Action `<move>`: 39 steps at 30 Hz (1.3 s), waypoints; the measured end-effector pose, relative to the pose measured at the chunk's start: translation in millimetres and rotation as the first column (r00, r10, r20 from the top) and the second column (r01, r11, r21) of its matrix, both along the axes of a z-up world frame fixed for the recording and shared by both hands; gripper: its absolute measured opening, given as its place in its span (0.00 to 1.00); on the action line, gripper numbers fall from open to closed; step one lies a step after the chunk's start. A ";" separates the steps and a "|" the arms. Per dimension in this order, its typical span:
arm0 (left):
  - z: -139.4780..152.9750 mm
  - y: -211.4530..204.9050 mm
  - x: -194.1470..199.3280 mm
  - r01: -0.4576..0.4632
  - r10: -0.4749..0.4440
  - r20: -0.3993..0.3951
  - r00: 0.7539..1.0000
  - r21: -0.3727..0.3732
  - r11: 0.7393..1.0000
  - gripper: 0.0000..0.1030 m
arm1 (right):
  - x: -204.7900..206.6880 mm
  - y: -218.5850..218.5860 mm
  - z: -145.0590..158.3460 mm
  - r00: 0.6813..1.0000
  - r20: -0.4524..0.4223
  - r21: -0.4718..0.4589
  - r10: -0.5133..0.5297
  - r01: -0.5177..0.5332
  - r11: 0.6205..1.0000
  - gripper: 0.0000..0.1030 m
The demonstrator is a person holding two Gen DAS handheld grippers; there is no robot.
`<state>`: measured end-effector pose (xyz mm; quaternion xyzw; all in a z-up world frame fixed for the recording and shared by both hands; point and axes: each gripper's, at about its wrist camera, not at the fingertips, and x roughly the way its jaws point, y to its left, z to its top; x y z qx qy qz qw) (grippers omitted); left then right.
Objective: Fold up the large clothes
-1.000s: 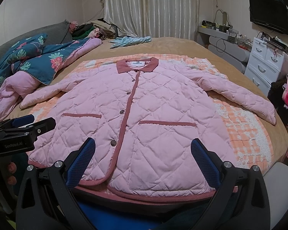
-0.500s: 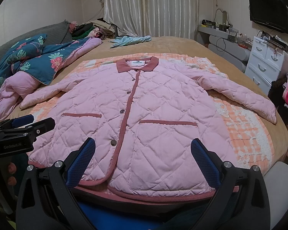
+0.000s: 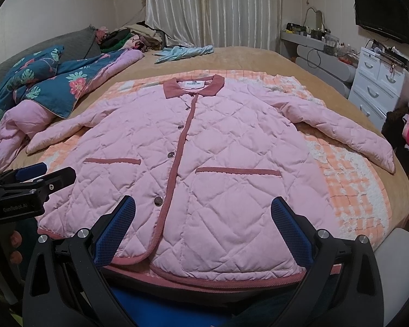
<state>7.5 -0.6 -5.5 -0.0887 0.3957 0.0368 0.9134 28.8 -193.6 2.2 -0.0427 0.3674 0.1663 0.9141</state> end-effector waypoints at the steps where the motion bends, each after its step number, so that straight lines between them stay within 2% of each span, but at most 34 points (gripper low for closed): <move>1: -0.4 1.8 2.2 0.000 0.000 -0.003 1.000 -0.002 1.000 0.92 | 1.6 0.3 -1.3 1.000 -0.004 -0.004 -0.001 0.001 1.000 0.96; 18: 3.8 16.8 52.0 0.011 -0.011 -0.027 1.000 0.015 1.000 0.92 | 62.7 0.1 11.9 1.000 -0.009 0.004 -0.019 0.019 1.000 0.96; 30: 25.0 22.9 122.4 0.007 -0.007 -0.008 1.000 0.025 1.000 0.92 | 129.2 -0.2 24.3 0.998 -0.007 0.021 -0.055 0.055 0.998 0.96; 39: 27.9 13.8 167.1 0.027 -0.027 -0.015 1.000 0.013 1.000 0.92 | 181.9 -22.5 29.4 0.992 -0.003 0.036 -0.126 0.126 0.991 0.96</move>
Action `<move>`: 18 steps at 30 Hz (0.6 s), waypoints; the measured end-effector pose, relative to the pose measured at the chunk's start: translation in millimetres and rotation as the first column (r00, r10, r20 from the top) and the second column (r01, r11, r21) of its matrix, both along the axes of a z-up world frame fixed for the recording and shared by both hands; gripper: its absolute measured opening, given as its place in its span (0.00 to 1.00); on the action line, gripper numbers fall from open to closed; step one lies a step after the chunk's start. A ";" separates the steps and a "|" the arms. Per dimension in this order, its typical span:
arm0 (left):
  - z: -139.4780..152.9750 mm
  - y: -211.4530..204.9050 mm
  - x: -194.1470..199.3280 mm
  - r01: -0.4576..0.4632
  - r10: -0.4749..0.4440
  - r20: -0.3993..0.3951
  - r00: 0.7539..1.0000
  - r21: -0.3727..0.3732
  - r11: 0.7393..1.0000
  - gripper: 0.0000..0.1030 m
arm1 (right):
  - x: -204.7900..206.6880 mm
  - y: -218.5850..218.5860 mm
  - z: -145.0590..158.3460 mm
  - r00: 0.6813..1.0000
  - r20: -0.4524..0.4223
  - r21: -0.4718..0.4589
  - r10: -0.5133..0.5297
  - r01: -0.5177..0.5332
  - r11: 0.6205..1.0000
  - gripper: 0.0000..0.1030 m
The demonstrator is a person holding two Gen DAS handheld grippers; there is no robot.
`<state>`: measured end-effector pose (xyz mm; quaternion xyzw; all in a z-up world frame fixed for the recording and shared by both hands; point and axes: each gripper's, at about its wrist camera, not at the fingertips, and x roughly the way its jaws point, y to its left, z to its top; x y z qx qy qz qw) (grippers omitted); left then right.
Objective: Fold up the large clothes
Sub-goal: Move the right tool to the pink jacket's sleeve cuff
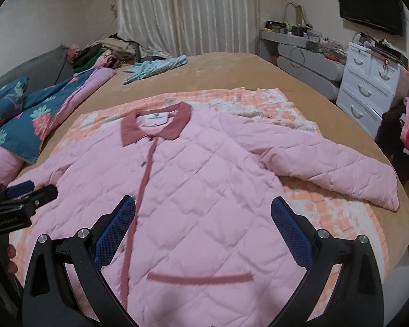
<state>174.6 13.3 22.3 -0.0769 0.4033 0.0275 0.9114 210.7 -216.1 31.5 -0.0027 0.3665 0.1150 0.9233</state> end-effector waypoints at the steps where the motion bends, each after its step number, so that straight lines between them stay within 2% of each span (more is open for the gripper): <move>1: -0.2 -1.2 5.1 -0.001 0.001 0.003 1.000 0.003 1.000 0.92 | 6.2 -3.6 -0.9 1.000 -0.003 0.001 -0.012 0.012 1.000 0.96; 6: -7.8 -5.8 31.4 0.002 -0.002 -0.014 1.000 0.001 1.000 0.92 | 36.2 -26.4 -9.2 0.997 -0.034 0.037 -0.068 0.069 0.997 0.96; 11: -18.3 -18.3 57.5 0.028 -0.028 -0.030 0.999 0.000 1.000 0.92 | 60.4 -51.8 -20.5 0.989 -0.053 0.035 -0.141 0.143 0.989 0.96; 18: -36.1 -39.0 84.6 0.082 -0.081 -0.073 0.994 0.004 0.997 0.92 | 90.5 -102.9 -44.0 0.956 -0.105 0.064 -0.275 0.282 0.957 0.96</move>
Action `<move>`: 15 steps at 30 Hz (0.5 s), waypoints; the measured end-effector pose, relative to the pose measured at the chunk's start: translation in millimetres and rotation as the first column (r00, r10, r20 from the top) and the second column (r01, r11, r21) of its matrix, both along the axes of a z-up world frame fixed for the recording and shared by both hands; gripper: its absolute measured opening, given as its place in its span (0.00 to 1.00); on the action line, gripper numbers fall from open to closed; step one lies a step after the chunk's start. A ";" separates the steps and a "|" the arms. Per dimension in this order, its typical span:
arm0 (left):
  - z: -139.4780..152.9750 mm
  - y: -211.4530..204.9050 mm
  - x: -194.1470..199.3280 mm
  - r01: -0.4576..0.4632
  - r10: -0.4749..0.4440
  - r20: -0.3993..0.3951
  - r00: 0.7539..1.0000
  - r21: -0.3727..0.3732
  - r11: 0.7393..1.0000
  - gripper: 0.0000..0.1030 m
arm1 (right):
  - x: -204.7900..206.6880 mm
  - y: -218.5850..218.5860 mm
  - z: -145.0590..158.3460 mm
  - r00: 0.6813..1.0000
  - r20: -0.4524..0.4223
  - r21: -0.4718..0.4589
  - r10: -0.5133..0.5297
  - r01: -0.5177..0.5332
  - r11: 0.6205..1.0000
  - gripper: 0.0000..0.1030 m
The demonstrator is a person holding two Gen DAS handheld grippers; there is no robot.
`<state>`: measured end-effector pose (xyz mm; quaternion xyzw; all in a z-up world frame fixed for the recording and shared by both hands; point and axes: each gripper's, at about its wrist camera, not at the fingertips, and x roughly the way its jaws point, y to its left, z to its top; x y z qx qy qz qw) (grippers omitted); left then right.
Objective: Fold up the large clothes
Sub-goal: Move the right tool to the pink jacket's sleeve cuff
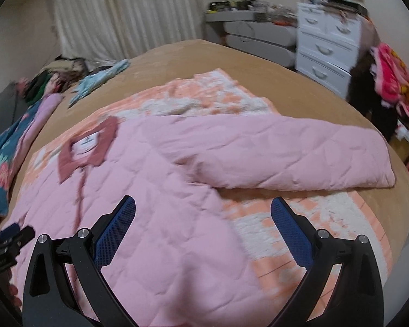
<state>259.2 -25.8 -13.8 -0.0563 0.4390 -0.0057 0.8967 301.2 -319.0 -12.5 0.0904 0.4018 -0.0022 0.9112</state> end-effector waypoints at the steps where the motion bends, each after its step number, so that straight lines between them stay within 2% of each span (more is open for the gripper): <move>1: -2.2 -3.6 3.2 0.010 -0.010 -0.003 1.000 -0.003 1.000 0.92 | 2.1 -5.4 -2.9 1.000 -0.004 0.005 -0.016 0.016 1.000 0.96; 8: -11.8 -21.6 24.7 0.047 -0.047 -0.015 0.999 -0.002 0.999 0.92 | 18.4 -59.8 -31.6 0.987 -0.056 0.040 -0.147 0.150 0.988 0.96; 15: -25.9 -31.2 51.2 0.049 -0.048 -0.041 0.998 0.029 0.998 0.92 | 29.5 -130.8 -66.3 0.945 -0.138 0.099 -0.298 0.312 0.945 0.96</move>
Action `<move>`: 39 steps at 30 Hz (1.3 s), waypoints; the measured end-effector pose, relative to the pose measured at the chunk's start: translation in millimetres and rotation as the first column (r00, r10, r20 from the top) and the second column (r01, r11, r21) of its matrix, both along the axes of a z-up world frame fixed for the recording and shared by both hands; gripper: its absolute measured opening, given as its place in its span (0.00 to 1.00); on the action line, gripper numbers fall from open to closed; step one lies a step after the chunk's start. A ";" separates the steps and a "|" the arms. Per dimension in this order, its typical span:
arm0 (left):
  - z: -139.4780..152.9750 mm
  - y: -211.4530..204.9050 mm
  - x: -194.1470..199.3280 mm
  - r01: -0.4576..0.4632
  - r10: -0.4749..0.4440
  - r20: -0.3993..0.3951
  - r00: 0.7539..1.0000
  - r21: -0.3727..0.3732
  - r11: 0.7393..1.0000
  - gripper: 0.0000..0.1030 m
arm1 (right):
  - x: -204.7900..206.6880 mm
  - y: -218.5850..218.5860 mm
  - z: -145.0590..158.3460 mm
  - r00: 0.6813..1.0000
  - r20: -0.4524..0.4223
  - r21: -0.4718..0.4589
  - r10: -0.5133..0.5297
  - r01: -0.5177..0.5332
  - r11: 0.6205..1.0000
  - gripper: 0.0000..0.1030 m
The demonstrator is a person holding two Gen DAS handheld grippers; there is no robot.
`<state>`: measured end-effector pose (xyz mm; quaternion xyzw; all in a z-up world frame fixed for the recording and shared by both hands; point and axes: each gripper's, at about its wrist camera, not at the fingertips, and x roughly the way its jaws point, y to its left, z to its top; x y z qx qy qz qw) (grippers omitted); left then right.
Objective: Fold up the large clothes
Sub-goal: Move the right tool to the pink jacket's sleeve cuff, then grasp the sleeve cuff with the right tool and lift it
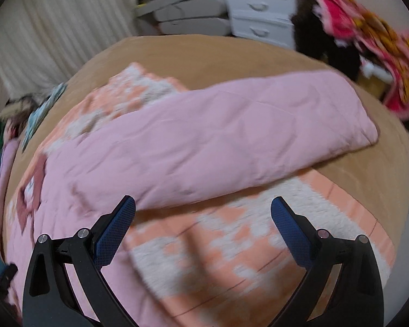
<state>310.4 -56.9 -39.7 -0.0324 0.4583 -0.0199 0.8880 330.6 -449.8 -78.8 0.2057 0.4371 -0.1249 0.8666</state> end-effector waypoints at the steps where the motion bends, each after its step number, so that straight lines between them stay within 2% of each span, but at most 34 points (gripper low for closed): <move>1: -2.8 0.2 4.2 -0.001 0.001 -0.006 1.000 0.000 1.000 0.92 | 0.7 -10.6 -4.4 1.000 -0.007 0.012 -0.029 0.029 0.999 0.96; 5: -7.6 3.4 17.4 -0.018 0.018 -0.003 1.000 -0.008 1.000 0.92 | 4.3 -44.5 -17.0 0.992 -0.027 0.026 -0.127 0.128 0.991 0.96; 8: -5.5 2.7 24.8 -0.032 0.032 0.030 0.999 0.023 0.999 0.92 | 4.5 -72.8 -27.8 0.979 -0.033 0.097 -0.202 0.205 0.974 0.96; 12: -8.0 3.5 37.1 -0.052 0.051 0.022 0.998 0.035 0.998 0.92 | 5.7 -100.1 -39.0 0.960 -0.029 0.155 -0.279 0.280 0.947 0.96; 19: -16.7 10.3 55.2 -0.097 0.097 0.007 0.995 0.045 0.994 0.92 | 12.8 -139.0 -48.7 0.932 0.014 0.223 -0.361 0.349 0.910 0.96; 20: -18.0 11.8 56.9 -0.104 0.104 0.003 0.995 0.045 0.994 0.92 | 13.2 -142.7 -49.0 0.929 0.017 0.229 -0.371 0.357 0.906 0.89; 21: -18.5 12.6 57.9 -0.106 0.106 0.002 0.994 0.045 0.993 0.92 | 13.4 -144.4 -46.7 0.923 0.019 0.198 -0.384 0.373 0.906 0.69; 22: -18.8 13.8 59.0 -0.108 0.108 0.000 0.994 0.045 0.993 0.92 | 13.3 -145.7 -44.7 0.922 0.032 0.177 -0.386 0.374 0.910 0.56; 23: -18.4 14.6 59.1 -0.109 0.109 0.001 0.994 0.045 0.993 0.92 | 14.8 -145.0 -41.9 0.931 0.057 0.180 -0.362 0.347 0.921 0.41; 25: -16.3 15.8 58.1 -0.105 0.105 0.005 0.994 0.045 0.993 0.92 | 17.1 -138.5 -34.6 0.938 0.077 0.138 -0.338 0.326 0.935 0.32; 27: -13.1 17.4 57.6 -0.110 0.110 0.013 0.994 0.050 0.993 0.92 | 20.9 -125.5 -16.3 0.948 0.133 0.058 -0.288 0.283 0.957 0.24; 34: 9.2 26.2 50.9 -0.115 0.112 0.060 0.992 0.058 0.992 0.92 | 35.2 -88.7 55.3 0.953 0.274 -0.080 -0.129 0.156 0.984 0.19; 39: 26.3 35.9 45.6 -0.115 0.110 0.091 0.990 0.055 0.992 0.92 | 45.3 -39.7 109.7 0.930 0.366 -0.169 0.036 0.028 0.985 0.17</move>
